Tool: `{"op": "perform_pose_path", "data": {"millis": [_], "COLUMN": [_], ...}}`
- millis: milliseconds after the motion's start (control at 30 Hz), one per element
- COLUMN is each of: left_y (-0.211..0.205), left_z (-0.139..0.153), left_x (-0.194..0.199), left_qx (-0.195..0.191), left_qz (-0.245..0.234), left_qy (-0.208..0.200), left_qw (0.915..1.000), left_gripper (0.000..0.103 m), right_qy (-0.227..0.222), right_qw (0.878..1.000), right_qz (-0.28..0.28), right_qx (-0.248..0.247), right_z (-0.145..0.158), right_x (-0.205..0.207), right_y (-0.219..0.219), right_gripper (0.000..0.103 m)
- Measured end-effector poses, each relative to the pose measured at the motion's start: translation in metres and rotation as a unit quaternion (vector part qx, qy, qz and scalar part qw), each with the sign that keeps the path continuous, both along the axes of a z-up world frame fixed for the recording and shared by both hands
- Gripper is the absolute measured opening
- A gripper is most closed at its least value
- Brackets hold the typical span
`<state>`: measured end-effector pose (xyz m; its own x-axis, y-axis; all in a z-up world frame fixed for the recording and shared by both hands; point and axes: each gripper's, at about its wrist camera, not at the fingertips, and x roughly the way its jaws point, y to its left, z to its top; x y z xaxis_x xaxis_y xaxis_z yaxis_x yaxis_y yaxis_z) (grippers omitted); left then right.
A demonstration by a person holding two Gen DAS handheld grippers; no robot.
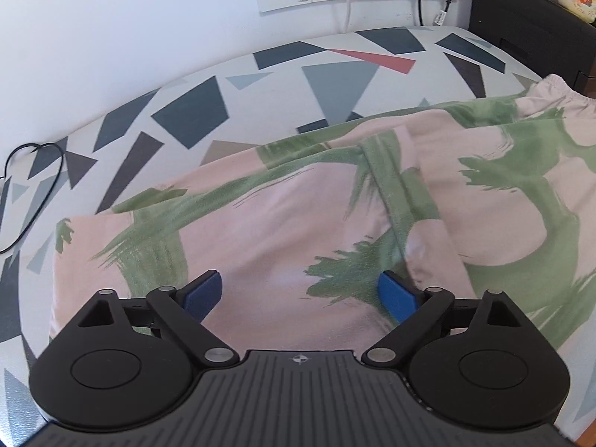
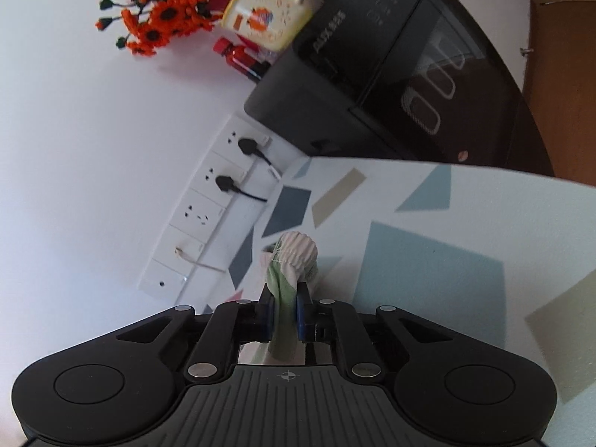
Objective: Fold clothes
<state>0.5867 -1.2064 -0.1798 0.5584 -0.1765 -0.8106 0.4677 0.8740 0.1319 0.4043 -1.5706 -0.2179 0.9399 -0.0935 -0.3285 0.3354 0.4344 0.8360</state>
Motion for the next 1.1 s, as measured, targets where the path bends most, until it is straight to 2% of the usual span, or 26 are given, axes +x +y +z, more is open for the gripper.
{"op": "perform_pose_path", "data": {"millis": [67,133,167,367,533,567,633,667,733,900,1000,1100], "left_y": [-0.006,-0.010,-0.011,-0.012,-0.015,-0.015,-0.014,-0.013,-0.013,-0.021,-0.026,-0.023], "left_z": [-0.001,-0.001,-0.001,0.001,0.000,0.000,-0.001,-0.001,-0.001,-0.001,-0.003,-0.002], "left_x": [-0.003,-0.003,-0.003,0.003,0.004,0.004,0.006,0.007,0.009,0.011,0.009,0.015], "left_qx": [0.002,0.006,0.006,0.004,0.013,0.012,0.008,0.006,0.003,0.011,0.011,-0.005], "left_qz": [-0.002,-0.004,-0.004,-0.003,-0.015,-0.015,-0.011,-0.008,-0.005,-0.009,-0.013,-0.006], "left_qy": [-0.005,-0.010,-0.009,0.000,-0.007,-0.006,-0.003,0.000,0.005,0.007,-0.004,0.014], "left_qw": [1.0000,0.9999,0.9999,1.0000,0.9998,0.9998,0.9999,0.9999,1.0000,0.9999,0.9998,0.9999], "left_gripper": [0.095,0.095,0.095,0.095,0.095,0.095,0.097,0.098,0.098,0.098,0.100,0.100], "right_qy": [0.009,0.028,0.036,0.071,0.078,0.080,0.092,0.097,0.099,0.037,0.045,0.036], "right_qw": [1.000,1.000,0.999,0.997,0.996,0.995,0.994,0.993,0.993,0.997,0.996,0.993], "right_qz": [0.005,0.010,0.012,0.023,0.028,0.030,0.038,0.043,0.046,0.016,0.026,0.050], "right_qx": [0.006,0.011,0.012,-0.012,-0.044,-0.048,-0.049,-0.047,-0.050,-0.060,-0.077,-0.097], "right_z": [-0.002,-0.007,-0.010,-0.019,-0.020,-0.020,-0.020,-0.020,-0.017,0.017,0.033,0.057], "right_x": [-0.003,-0.002,-0.001,0.020,0.041,0.045,0.054,0.058,0.061,0.042,0.044,0.051], "right_y": [-0.008,-0.013,-0.014,-0.011,-0.005,-0.004,-0.003,-0.002,0.000,-0.002,-0.001,0.011], "right_gripper": [0.014,0.025,0.035,0.049,0.049,0.047,0.031,0.017,0.015,0.011,0.011,0.011]}}
